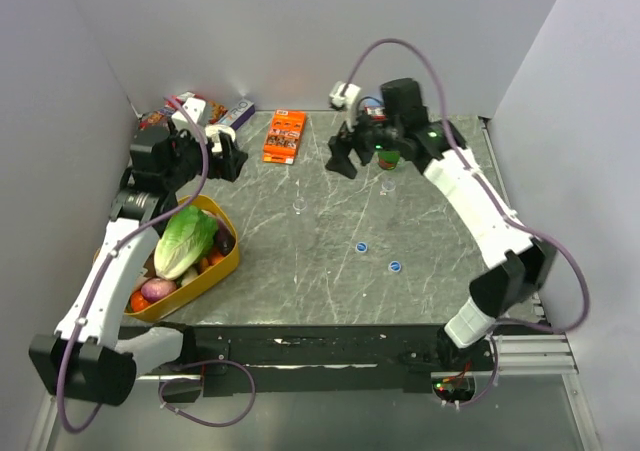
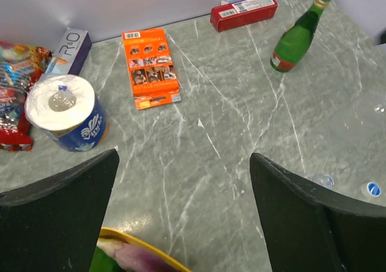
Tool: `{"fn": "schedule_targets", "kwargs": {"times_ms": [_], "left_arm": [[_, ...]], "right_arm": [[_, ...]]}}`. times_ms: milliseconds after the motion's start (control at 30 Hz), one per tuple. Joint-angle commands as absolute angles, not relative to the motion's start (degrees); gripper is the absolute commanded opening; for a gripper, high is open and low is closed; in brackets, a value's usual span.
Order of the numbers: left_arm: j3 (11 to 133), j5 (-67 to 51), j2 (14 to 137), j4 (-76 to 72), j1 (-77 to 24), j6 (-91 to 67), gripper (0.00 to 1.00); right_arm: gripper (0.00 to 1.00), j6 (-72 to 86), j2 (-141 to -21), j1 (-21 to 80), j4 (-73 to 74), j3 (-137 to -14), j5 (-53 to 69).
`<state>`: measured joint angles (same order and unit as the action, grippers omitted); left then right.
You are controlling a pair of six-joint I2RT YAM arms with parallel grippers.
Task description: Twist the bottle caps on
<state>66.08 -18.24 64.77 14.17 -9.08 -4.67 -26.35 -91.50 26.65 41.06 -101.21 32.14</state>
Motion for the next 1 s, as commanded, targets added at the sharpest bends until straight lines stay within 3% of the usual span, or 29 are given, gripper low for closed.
{"fn": "schedule_targets", "kwargs": {"times_ms": [0, 500, 967], "left_arm": [[63.81, -19.16, 59.95, 15.47, -9.23, -2.11, 0.96], [59.94, -15.82, 57.22, 16.61, -9.14, -0.62, 0.96], [58.36, -14.68, 55.20, 17.58, -7.82, 1.93, 0.96]], "right_arm": [[0.87, -24.78, -96.49, 30.49, 40.77, -105.72, 33.13], [0.87, -35.94, -98.96, 35.07, 43.86, -100.37, 43.77], [0.79, -36.21, -99.14, 39.11, 38.68, -93.69, 39.20]]}}
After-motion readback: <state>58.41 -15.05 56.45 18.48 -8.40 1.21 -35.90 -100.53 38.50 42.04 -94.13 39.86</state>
